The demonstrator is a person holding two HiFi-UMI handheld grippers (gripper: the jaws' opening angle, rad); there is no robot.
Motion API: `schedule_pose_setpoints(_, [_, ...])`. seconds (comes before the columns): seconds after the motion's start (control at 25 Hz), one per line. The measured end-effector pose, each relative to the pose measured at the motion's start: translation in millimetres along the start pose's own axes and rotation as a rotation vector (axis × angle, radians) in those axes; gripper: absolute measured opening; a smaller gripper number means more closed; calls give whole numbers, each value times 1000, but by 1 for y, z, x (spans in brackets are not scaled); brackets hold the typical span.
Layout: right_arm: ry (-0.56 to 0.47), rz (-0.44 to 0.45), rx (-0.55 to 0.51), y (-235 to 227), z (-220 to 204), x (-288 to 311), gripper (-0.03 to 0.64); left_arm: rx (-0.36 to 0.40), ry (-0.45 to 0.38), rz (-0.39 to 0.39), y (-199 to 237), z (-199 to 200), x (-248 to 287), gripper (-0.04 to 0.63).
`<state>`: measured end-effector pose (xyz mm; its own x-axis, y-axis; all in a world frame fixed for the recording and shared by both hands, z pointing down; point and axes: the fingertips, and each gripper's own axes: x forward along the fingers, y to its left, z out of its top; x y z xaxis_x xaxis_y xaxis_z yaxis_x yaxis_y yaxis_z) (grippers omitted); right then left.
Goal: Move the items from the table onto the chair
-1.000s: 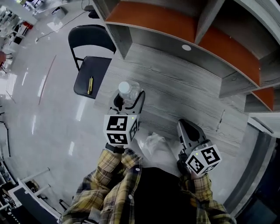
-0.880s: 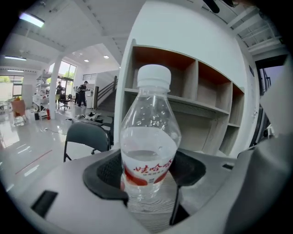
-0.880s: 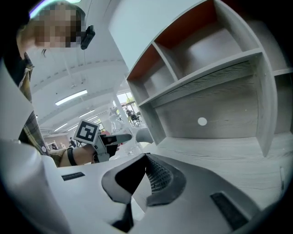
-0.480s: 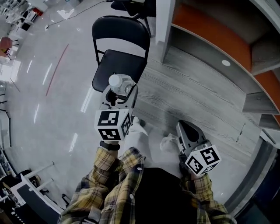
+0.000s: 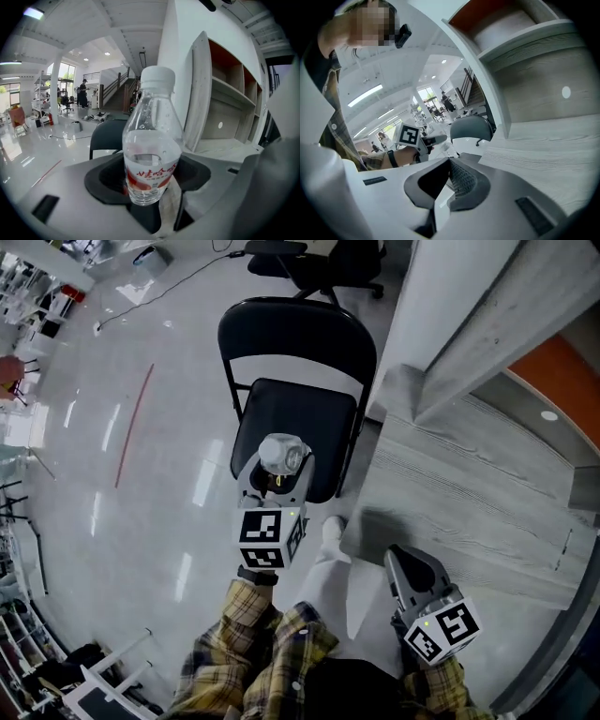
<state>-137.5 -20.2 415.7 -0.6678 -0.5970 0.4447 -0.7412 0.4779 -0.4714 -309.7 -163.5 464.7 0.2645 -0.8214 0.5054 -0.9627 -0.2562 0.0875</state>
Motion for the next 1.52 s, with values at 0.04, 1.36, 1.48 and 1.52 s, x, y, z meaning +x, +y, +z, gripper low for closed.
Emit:
schedule_pose_setpoints(0.04, [3, -3, -12, 2, 2, 10, 17, 2, 1, -3, 7, -8, 10, 291])
schedule_pose_setpoints(1.36, [27, 17, -39, -37, -21, 147, 17, -31, 125, -22, 69, -248, 187, 304])
schedule_pose_setpoints(1.48, [30, 27, -38, -34, -22, 145, 17, -42, 136, -26, 69, -247, 188, 311])
schedule_pose_setpoints(1.52, [29, 30, -37, -33, -22, 144, 18, -45, 142, -27, 69, -248, 188, 313])
